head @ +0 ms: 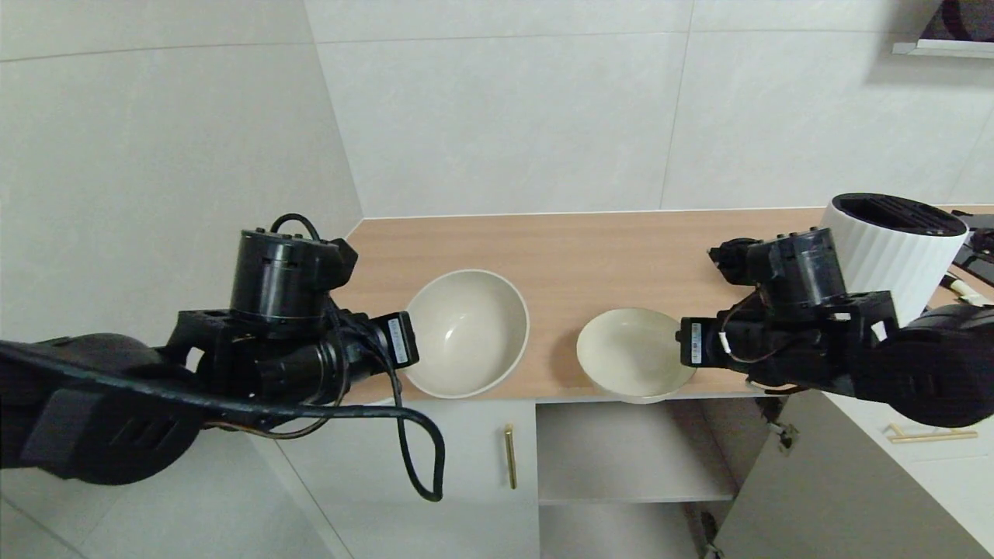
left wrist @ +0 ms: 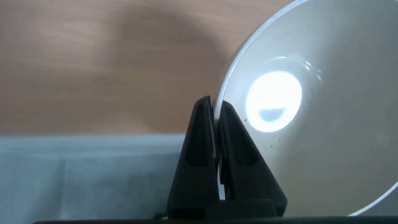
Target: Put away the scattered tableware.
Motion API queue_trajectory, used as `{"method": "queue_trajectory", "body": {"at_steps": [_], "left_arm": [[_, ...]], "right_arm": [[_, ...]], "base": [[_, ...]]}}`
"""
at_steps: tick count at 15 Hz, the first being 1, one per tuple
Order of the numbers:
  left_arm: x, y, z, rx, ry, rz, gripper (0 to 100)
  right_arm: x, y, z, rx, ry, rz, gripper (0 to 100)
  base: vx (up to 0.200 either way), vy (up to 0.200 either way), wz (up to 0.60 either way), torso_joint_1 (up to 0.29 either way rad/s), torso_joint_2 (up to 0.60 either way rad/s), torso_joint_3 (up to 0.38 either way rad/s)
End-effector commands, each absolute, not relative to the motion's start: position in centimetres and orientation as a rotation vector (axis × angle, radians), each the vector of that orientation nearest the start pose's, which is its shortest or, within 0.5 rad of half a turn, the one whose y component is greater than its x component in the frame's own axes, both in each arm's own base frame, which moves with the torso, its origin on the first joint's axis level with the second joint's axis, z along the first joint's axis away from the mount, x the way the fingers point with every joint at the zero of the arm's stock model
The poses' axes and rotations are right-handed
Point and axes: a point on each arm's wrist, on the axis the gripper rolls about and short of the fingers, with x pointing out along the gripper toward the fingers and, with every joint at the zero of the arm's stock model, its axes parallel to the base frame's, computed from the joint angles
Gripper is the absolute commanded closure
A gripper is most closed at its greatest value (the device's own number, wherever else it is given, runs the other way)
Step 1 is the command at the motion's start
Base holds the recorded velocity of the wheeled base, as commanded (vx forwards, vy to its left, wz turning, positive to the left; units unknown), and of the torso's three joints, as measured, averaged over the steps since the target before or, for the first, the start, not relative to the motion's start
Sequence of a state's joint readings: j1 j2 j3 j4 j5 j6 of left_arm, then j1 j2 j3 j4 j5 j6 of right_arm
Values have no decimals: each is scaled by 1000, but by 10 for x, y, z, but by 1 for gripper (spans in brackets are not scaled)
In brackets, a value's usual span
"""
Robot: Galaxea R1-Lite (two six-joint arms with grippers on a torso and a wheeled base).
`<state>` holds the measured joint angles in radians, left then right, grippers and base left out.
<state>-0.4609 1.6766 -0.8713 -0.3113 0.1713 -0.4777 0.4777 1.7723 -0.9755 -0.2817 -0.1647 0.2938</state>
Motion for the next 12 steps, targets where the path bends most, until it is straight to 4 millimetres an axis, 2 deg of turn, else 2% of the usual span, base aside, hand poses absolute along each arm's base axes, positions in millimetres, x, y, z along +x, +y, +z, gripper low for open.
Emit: {"method": "queue_trajectory", "body": {"at_steps": [1, 4, 7, 11, 12], "left_arm": [[233, -116, 193, -296, 474, -205, 100], [217, -113, 191, -253, 478, -230, 100], [218, -116, 185, -243, 499, -233, 100], [221, -118, 180, -236, 519, -229, 100], [221, -118, 179, -236, 520, -229, 100]], "right_arm": [[250, 127, 201, 149, 510, 302, 100], [233, 119, 195, 137, 552, 303, 100], [218, 111, 184, 131, 589, 325, 100], [217, 111, 181, 130, 603, 341, 100], [217, 111, 181, 130, 603, 341, 100]], "base": [[0, 0, 0, 0, 0, 0], [0, 0, 0, 0, 0, 0], [0, 0, 0, 0, 0, 0], [-200, 0, 0, 5, 5, -4], [0, 0, 0, 0, 0, 0]]}}
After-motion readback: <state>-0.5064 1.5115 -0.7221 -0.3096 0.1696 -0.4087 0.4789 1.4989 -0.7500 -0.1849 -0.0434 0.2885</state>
